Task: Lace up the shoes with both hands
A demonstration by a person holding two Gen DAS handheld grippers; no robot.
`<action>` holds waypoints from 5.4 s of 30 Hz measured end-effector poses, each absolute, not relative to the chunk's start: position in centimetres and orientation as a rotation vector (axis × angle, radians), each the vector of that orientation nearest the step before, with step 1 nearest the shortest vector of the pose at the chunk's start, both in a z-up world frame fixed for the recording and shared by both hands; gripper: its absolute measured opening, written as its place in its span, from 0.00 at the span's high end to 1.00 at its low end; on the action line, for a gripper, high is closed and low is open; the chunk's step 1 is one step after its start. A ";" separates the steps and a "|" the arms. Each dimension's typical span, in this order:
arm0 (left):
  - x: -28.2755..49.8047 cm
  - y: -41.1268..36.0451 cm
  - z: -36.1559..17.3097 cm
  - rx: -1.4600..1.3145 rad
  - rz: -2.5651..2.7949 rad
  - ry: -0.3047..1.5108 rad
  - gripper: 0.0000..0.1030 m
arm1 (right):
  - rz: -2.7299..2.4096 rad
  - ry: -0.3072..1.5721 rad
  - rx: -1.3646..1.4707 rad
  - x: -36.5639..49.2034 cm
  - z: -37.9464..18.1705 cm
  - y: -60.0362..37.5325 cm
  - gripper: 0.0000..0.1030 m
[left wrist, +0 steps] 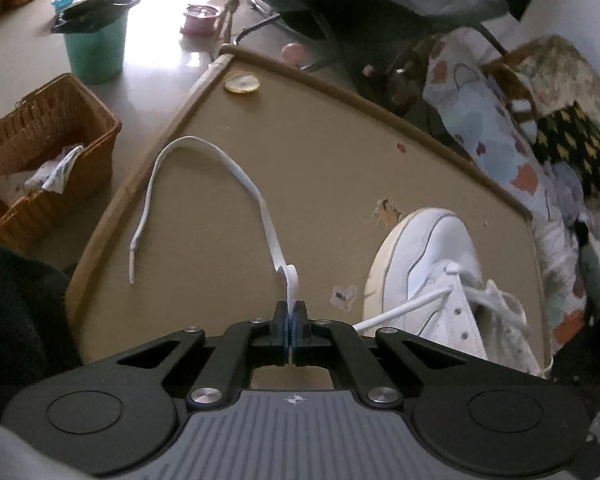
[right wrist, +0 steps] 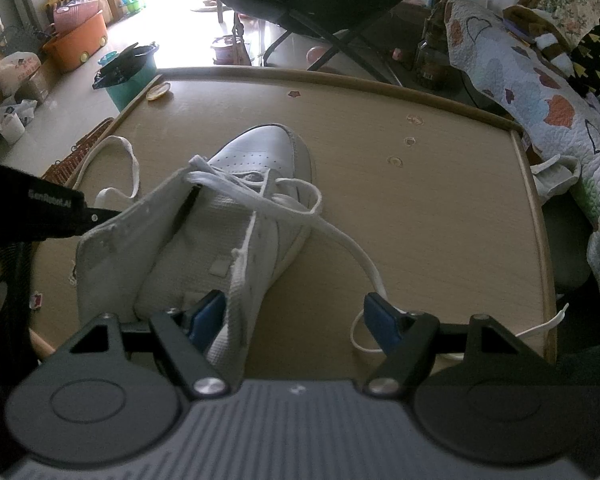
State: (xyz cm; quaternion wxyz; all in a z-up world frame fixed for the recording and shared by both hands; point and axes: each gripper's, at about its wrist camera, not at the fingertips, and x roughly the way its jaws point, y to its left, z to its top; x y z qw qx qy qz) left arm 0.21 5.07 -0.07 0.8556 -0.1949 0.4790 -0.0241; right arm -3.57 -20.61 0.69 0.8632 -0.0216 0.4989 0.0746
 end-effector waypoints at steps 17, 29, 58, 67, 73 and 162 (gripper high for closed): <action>-1.4 4.5 0.7 -0.233 -0.077 1.036 0.98 | 0.157 1.049 -0.037 -3.4 0.7 -20.6 0.27; -2.7 5.5 0.9 -0.244 -0.045 1.027 0.98 | 0.174 0.995 -0.062 -3.7 1.5 -19.9 0.37; -2.9 5.8 0.1 -0.294 -0.056 0.997 0.98 | 0.211 0.945 -0.320 -2.9 1.8 -16.6 0.85; -2.4 5.6 0.1 -0.280 -0.073 0.997 0.98 | 0.155 0.936 -0.369 -3.1 1.9 -17.2 0.86; -2.5 5.6 0.2 -0.272 -0.076 0.998 0.98 | 0.106 0.939 -0.334 -3.0 1.9 -18.4 0.86; -4.4 -8.4 3.7 0.133 -0.365 0.929 0.77 | 0.087 0.981 0.388 -8.1 3.3 -37.0 0.60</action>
